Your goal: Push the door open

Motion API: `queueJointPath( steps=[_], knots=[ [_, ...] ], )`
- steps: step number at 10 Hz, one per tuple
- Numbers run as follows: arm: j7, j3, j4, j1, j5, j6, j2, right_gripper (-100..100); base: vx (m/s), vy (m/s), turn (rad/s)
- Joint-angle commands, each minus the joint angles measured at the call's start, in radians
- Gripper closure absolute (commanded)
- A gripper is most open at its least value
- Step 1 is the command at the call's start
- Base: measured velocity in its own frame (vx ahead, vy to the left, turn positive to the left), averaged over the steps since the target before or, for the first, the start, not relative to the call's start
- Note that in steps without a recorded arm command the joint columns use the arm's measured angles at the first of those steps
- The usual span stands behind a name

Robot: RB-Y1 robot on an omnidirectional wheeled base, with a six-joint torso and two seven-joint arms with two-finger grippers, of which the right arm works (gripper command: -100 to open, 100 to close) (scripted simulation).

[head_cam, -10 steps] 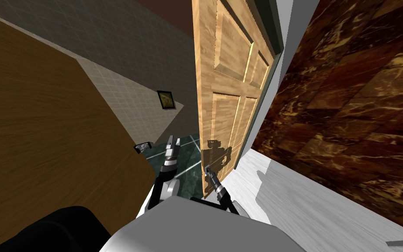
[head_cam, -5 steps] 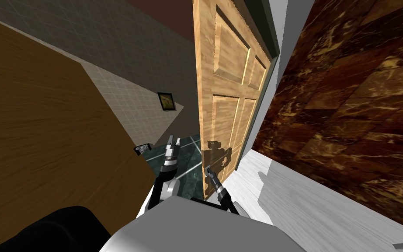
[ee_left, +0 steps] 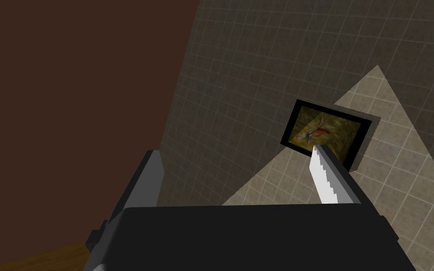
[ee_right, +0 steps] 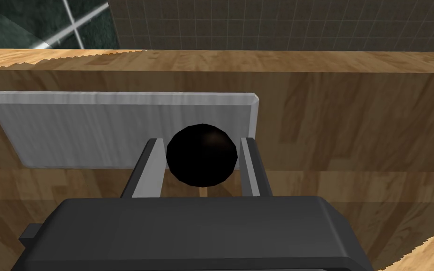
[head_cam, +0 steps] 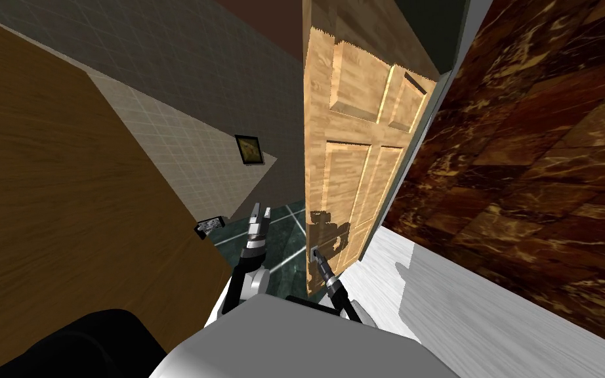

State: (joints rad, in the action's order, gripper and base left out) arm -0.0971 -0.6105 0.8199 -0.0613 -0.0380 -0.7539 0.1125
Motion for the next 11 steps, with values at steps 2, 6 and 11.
queueJointPath(
  steps=[2,6,11],
  knots=[
    [0.013,0.042,-0.003,-0.008,-0.009,-0.002,0.001,100,0.121,0.143,-0.034],
    [0.031,0.095,-0.023,-0.015,-0.019,-0.004,-0.010,100,0.108,0.119,-0.038],
    [0.043,0.131,-0.029,-0.010,-0.026,0.000,-0.019,-100,0.076,0.087,-0.055]
  ],
)
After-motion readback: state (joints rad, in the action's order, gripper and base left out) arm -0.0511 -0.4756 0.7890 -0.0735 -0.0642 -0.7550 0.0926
